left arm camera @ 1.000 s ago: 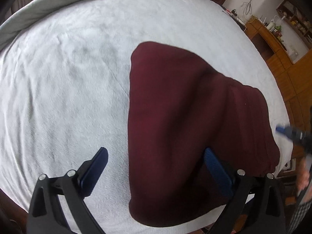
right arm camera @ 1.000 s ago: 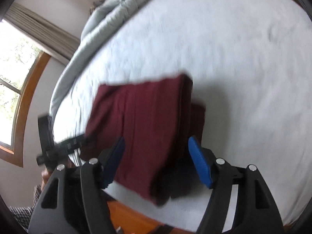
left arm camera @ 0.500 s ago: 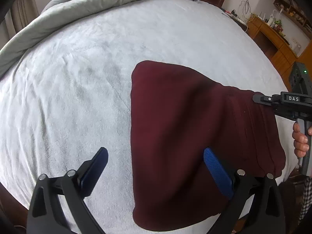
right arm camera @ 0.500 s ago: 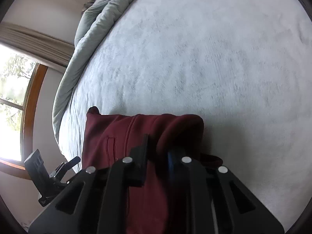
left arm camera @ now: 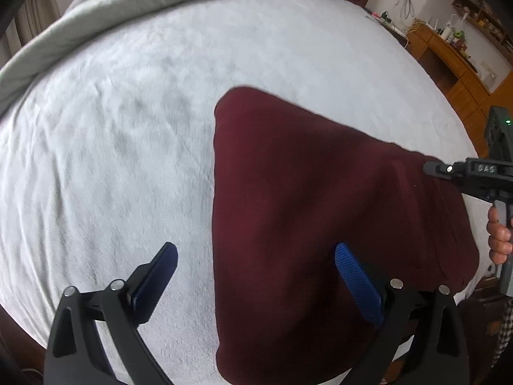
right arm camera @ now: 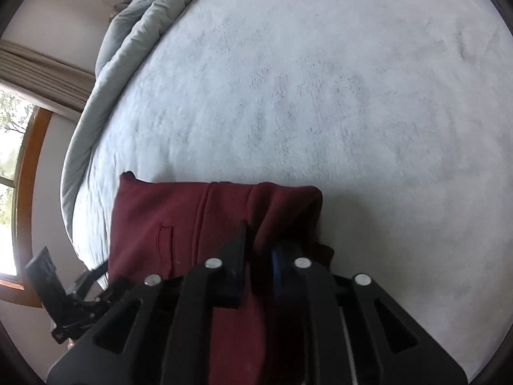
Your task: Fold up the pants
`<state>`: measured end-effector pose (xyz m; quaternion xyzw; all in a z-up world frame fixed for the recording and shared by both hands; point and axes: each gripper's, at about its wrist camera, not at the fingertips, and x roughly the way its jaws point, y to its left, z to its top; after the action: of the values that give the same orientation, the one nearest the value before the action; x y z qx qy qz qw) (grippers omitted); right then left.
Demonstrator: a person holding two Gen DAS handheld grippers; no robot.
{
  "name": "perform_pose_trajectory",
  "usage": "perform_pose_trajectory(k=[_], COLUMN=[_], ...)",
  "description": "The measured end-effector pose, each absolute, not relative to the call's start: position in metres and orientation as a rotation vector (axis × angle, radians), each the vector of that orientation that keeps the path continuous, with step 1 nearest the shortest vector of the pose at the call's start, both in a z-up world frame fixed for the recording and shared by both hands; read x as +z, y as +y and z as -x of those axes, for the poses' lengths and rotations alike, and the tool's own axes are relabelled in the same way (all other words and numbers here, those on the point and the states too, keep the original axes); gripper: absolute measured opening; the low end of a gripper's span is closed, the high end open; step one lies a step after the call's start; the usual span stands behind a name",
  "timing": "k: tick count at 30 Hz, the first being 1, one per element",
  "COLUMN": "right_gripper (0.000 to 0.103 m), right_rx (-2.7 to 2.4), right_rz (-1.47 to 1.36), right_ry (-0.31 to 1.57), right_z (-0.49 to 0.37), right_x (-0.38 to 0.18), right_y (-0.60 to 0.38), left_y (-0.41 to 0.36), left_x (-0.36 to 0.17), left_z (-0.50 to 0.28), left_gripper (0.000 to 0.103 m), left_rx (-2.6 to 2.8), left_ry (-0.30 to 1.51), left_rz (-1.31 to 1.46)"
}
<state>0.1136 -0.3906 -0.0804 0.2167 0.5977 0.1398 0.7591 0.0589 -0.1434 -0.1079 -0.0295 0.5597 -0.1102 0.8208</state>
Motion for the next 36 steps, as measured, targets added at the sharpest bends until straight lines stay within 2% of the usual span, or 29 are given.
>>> perform_pose_trajectory(k=[1,3,5,9,18,27,29,33,36], right_gripper=[0.025,0.04,0.041,0.051,0.054,0.055,0.055,0.03,0.023], right_rx=[0.325,0.329,0.344,0.37,0.427,0.448,0.447,0.454,0.462], right_rz=[-0.466,-0.432,-0.396,-0.43,-0.707,-0.637,-0.643,-0.587,-0.491], right_ry=[1.288,1.265,1.255,1.291,1.355,1.364,1.368,1.349,1.313], right_z=[-0.11,-0.099,-0.081,-0.036,0.018,0.015,0.013,0.013,0.015], right_x=[-0.074,-0.062,-0.052,-0.048,-0.076,-0.071,-0.076,-0.071,-0.051], right_y=[-0.391,-0.392,-0.391,-0.401,-0.416,-0.395,-0.393,-0.384,-0.378], left_y=[-0.141,-0.135,-0.129,-0.116,-0.108,-0.123,-0.127,-0.13,-0.13], left_x=[-0.108,-0.107,-0.105,-0.109,-0.122,-0.128,-0.133,-0.137,-0.134], left_z=[-0.058,-0.056,-0.052,-0.046,-0.035,-0.039,-0.042,-0.041,-0.041], left_gripper=[0.099,0.099,0.099,0.099,0.099,0.099,0.099,0.099,0.099], left_rx=[-0.235,-0.248,-0.259,-0.291,-0.294,-0.302,-0.316,-0.317,-0.32], left_ry=[1.195,1.194,1.195,1.234,1.273,1.297,1.319,1.335,1.334], left_rz=[0.072,0.09,0.104,0.186,0.274,0.266,0.286,0.315,0.32])
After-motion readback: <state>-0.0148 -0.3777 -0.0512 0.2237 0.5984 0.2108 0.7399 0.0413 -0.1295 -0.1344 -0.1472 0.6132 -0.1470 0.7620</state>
